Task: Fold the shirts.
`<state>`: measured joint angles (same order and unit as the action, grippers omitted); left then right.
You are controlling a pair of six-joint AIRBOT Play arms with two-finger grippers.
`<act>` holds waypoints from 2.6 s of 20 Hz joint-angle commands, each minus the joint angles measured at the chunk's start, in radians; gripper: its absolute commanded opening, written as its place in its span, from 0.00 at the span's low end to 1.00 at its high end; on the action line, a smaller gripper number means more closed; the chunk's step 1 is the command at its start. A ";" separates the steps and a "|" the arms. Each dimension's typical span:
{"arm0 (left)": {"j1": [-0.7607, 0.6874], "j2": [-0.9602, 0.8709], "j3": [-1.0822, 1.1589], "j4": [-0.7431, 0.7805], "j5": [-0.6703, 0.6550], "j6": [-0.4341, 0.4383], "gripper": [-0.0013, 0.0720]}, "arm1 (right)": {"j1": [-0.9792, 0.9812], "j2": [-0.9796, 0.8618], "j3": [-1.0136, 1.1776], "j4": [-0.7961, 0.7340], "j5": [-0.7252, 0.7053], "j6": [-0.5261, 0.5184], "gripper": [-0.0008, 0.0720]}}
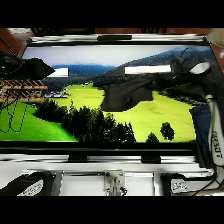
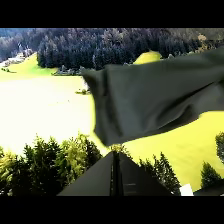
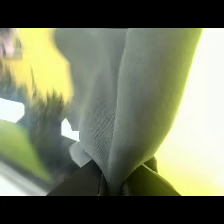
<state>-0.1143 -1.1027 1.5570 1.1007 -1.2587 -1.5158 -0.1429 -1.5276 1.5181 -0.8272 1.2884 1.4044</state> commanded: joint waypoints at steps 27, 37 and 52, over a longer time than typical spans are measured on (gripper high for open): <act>0.000 0.023 0.000 -0.053 0.013 0.003 0.07 | -1.021 0.317 -0.234 -0.753 0.365 0.083 0.87; -0.192 -0.259 0.176 0.669 -0.280 0.003 0.19 | -0.463 0.379 0.104 -0.428 0.095 0.025 0.87; -0.320 -0.320 -0.001 0.605 -0.333 -0.147 0.99 | 0.084 0.255 -0.087 -0.492 0.253 0.174 0.87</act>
<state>-0.4019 -1.4239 1.5806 1.7046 -1.5948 -1.6562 -0.0834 -1.2697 1.4368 -1.3296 1.5394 1.5757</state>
